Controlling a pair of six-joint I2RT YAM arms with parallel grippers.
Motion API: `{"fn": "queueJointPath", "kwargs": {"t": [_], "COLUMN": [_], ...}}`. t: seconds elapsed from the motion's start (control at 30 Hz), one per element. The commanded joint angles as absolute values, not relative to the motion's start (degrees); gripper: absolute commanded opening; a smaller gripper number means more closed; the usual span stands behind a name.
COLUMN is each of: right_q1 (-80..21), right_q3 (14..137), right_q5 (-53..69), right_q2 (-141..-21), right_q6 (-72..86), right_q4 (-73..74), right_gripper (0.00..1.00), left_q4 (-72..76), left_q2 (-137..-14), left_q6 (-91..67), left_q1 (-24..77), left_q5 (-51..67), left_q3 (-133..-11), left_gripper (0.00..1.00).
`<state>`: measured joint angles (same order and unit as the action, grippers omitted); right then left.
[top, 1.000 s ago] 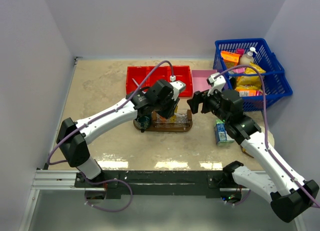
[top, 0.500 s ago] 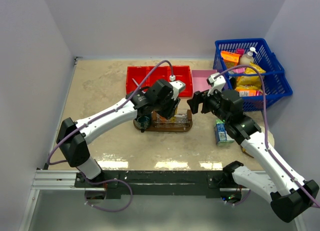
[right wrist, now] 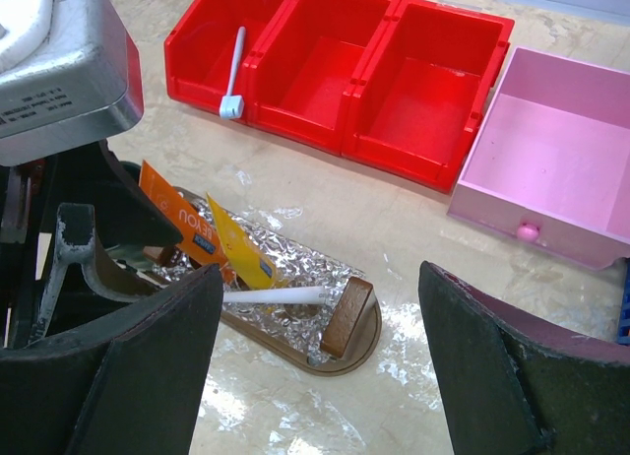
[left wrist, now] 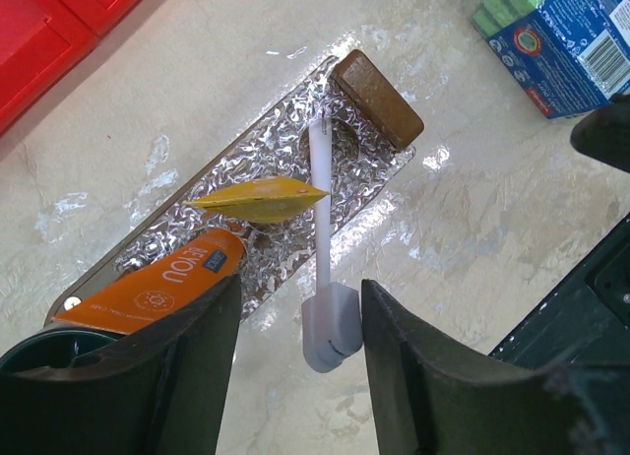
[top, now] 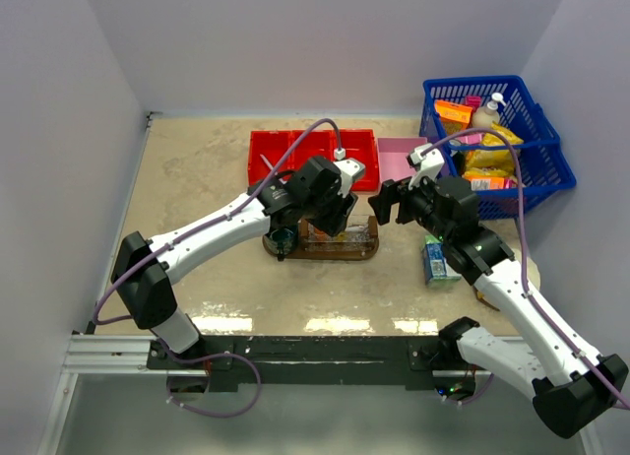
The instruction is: Prepare toiletry sets of a toothbrush and toothpaste on the tray
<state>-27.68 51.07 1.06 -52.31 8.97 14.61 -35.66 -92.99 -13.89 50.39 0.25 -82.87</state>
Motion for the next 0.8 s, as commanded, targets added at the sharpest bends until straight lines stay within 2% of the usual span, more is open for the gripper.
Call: {"fn": "queueJointPath", "kwargs": {"t": [0.0, 0.6, 0.77], "right_q1": [-27.33, -27.33, -27.42], "right_q3": [51.24, 51.33, 51.33], "right_q5": [1.76, 2.11, 2.2], "right_q2": [-51.15, -51.33, -51.42], "right_q6": [8.79, 8.35, 8.26], "right_q4": [13.8, 13.8, 13.8], "right_gripper": [0.83, 0.83, 0.83], "left_q4": [-33.84, -33.22, -32.78], "left_q2": [-92.2, -91.49, -91.14], "left_q6": [-13.18, -13.01, -12.92], "left_q1": [50.54, 50.54, 50.63], "left_q5": [-0.7, -0.53, -0.35], "left_q3": [-84.81, -84.82, -84.29], "left_gripper": [0.6, 0.7, 0.68]}}
